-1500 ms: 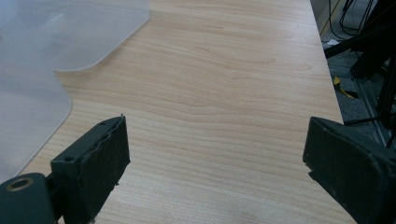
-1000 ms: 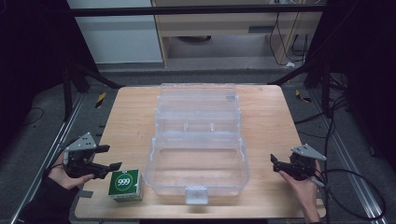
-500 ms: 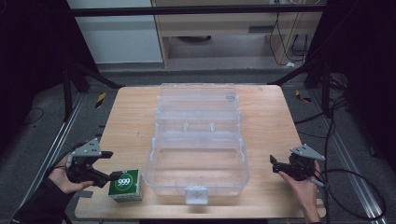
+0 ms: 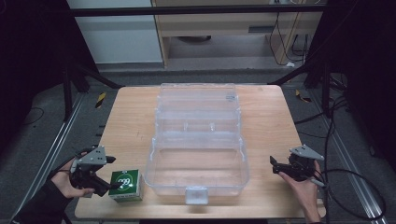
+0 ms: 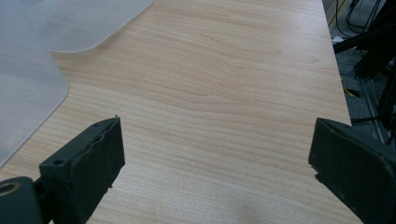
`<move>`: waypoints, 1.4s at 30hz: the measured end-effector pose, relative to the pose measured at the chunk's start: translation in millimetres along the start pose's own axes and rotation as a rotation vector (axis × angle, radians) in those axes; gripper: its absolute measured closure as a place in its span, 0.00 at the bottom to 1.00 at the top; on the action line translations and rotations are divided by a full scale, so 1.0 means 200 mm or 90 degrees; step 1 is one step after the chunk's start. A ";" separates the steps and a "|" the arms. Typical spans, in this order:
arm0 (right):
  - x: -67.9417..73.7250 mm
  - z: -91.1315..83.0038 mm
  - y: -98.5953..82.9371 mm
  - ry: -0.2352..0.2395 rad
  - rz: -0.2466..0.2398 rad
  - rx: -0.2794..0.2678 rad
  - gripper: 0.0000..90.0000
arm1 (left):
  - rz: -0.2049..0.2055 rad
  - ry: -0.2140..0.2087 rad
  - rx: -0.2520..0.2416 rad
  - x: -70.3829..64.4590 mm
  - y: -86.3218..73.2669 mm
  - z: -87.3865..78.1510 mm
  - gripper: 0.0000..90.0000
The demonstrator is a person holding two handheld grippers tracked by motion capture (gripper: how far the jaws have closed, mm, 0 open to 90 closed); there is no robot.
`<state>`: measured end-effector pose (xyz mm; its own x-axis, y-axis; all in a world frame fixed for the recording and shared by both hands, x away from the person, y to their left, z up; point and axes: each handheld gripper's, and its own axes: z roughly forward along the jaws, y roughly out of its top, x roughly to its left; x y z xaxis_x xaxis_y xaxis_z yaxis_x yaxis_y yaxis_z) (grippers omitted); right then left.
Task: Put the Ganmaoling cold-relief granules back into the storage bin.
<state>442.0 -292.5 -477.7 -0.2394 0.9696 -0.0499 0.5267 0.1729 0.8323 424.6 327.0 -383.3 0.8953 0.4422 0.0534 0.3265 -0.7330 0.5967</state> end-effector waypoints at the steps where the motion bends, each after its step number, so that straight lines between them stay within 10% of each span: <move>1: 0.00 0.00 0.00 0.000 0.000 0.000 0.04 | 0.004 -0.003 0.003 0.00 0.00 0.00 0.10; 42: 0.00 0.02 -0.01 0.007 -0.013 0.021 0.04 | 0.057 -0.038 0.074 -0.05 -0.01 0.18 0.03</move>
<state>443.4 -291.6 -482.1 -0.2595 0.9638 -0.0607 0.5477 0.1986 0.8128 426.9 305.4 -413.6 0.9376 0.3438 0.0525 0.2747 -0.8246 0.4945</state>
